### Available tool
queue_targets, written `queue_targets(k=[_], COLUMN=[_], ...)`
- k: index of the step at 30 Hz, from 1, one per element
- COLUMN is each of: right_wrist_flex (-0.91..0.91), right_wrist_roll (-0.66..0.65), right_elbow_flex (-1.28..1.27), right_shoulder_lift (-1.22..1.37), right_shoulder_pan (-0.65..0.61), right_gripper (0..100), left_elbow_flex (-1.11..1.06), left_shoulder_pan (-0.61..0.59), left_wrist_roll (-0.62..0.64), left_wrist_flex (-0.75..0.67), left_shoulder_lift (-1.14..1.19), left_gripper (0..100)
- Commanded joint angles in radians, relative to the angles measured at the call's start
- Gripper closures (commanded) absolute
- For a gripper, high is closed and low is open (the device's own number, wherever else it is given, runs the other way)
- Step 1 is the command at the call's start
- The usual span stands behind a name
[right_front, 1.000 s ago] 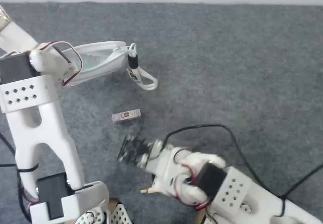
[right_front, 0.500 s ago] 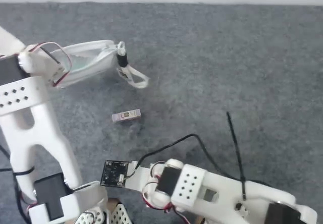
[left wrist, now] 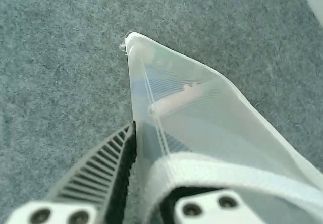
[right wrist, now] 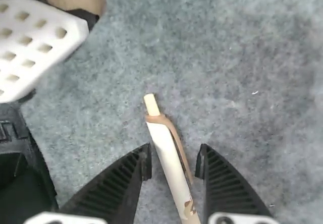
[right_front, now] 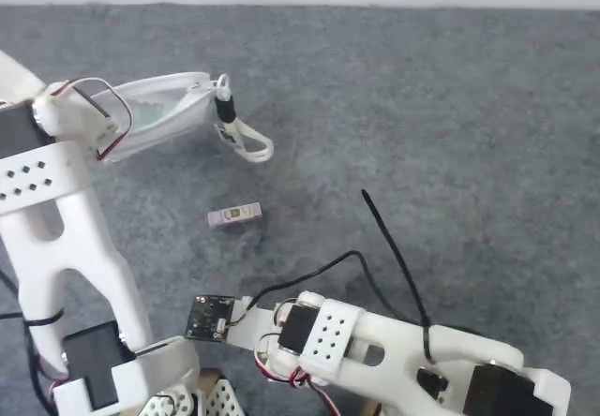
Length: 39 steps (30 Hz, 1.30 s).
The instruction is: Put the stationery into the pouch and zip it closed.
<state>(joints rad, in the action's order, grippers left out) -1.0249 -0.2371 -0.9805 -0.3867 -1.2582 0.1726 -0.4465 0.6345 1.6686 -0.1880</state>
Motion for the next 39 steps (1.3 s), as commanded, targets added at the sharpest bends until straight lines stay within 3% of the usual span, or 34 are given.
queue_targets(k=[1,9,28,39], right_wrist_flex=[-0.031,-0.059,-0.054,-0.039], right_wrist_roll=[-0.003,-0.003,-0.005,-0.003], right_elbow_flex=[0.029,0.064,0.061,0.1], right_shoulder_lift=[0.005,0.016,0.018,0.2], right_shoulder_pan=[-0.002,0.067,0.07,0.157], right_gripper=[86.1,86.0,86.1,86.1], left_elbow_flex=[0.004,0.004,0.004,0.004], left_shoulder_pan=[-0.006,-0.006,-0.006,-0.006], left_wrist_roll=[0.018,0.018,0.018,0.018], left_wrist_flex=[-0.032,-0.032,-0.035,-0.035], left_shoulder_lift=[-0.064,-0.064,-0.064,-0.064], left_gripper=[99,99,99,99])
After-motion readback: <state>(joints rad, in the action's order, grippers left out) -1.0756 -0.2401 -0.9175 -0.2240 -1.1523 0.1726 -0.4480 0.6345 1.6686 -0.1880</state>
